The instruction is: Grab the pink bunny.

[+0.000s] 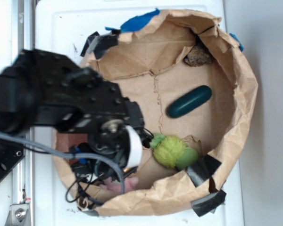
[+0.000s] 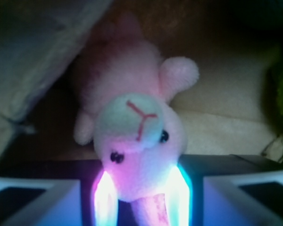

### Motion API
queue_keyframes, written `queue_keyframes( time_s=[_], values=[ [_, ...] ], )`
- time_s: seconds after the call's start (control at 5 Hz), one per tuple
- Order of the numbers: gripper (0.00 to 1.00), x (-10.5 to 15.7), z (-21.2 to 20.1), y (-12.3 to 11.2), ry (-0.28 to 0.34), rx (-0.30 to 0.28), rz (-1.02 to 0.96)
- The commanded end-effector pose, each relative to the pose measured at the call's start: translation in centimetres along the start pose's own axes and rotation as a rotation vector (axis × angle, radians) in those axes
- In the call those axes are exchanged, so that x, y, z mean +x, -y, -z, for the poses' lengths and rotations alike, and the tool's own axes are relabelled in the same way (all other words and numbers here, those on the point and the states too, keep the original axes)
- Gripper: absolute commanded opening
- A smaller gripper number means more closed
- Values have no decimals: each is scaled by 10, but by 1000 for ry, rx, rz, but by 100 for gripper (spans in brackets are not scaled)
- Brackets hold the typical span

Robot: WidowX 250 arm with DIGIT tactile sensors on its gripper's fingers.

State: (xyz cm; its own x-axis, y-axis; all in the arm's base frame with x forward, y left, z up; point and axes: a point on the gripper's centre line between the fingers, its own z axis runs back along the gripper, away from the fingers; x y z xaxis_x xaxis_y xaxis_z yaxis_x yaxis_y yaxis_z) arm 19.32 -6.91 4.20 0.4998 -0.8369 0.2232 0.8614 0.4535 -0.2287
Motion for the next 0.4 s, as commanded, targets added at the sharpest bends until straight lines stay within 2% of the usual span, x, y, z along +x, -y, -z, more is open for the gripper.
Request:
queue_keyframes(
  time_s=[0.0,0.2],
  values=[
    [0,-8,-40,-24,65,104,-411],
    [0,-8,-49,-34,78,139,-532]
  ],
)
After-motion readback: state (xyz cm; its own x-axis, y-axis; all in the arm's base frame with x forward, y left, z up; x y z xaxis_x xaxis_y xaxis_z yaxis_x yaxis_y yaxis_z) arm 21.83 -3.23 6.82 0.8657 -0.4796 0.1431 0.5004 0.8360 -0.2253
